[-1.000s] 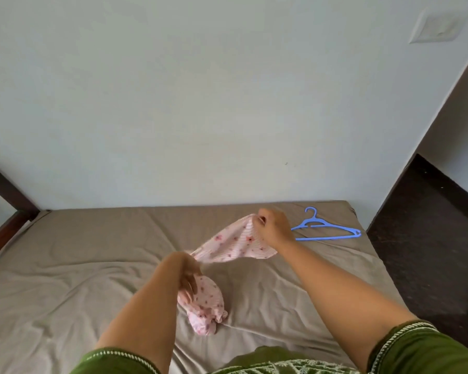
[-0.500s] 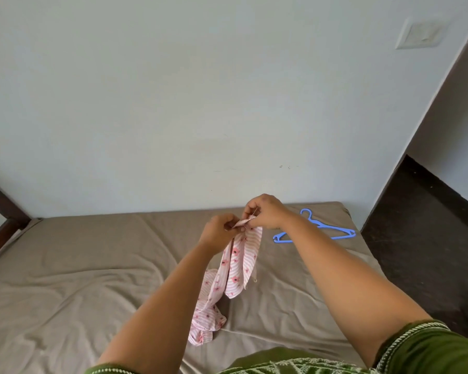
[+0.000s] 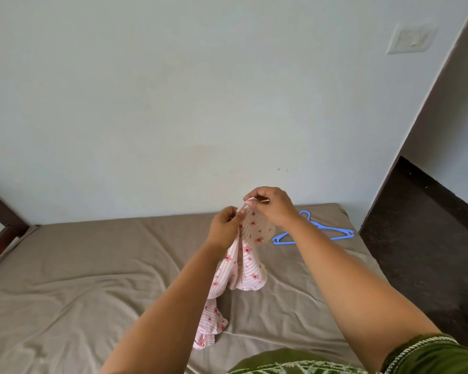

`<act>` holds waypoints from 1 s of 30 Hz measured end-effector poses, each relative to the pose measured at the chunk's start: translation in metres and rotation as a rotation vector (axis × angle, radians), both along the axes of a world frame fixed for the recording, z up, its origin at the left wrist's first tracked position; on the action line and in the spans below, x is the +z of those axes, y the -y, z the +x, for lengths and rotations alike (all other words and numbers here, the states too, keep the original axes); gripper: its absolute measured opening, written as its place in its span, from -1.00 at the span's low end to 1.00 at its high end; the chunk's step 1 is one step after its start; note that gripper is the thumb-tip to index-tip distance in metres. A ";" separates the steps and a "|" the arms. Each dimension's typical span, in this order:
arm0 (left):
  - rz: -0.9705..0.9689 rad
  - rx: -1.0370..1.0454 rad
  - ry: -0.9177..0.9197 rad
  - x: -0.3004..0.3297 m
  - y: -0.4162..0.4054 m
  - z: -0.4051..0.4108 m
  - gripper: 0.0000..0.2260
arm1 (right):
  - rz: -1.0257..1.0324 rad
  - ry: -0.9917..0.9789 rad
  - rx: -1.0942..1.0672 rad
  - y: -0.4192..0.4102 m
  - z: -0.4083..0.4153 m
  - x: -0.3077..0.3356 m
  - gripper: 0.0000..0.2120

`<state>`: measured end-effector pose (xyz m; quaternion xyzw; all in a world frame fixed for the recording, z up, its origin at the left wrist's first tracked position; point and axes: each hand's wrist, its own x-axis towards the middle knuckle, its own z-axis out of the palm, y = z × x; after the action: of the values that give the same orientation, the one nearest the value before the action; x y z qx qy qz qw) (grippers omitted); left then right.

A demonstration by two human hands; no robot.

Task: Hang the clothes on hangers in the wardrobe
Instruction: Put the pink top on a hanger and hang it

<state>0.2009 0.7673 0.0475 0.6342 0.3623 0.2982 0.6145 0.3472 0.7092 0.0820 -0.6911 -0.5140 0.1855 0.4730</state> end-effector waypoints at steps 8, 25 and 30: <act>0.493 0.169 -0.229 0.001 0.012 -0.010 -0.81 | 0.144 0.134 -0.156 0.016 -0.022 -0.014 -0.94; -0.735 -0.041 0.441 -0.004 0.023 -0.018 -0.91 | 0.170 0.020 -0.328 0.032 -0.060 -0.034 -0.92; -0.880 -0.153 0.468 -0.007 0.026 -0.016 -0.88 | 0.246 -0.004 -0.373 0.044 -0.064 -0.029 -0.91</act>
<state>0.1853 0.7416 0.0405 0.2559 0.2587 0.2052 0.9086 0.2834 0.6652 0.0525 -0.7110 -0.3952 0.0320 0.5807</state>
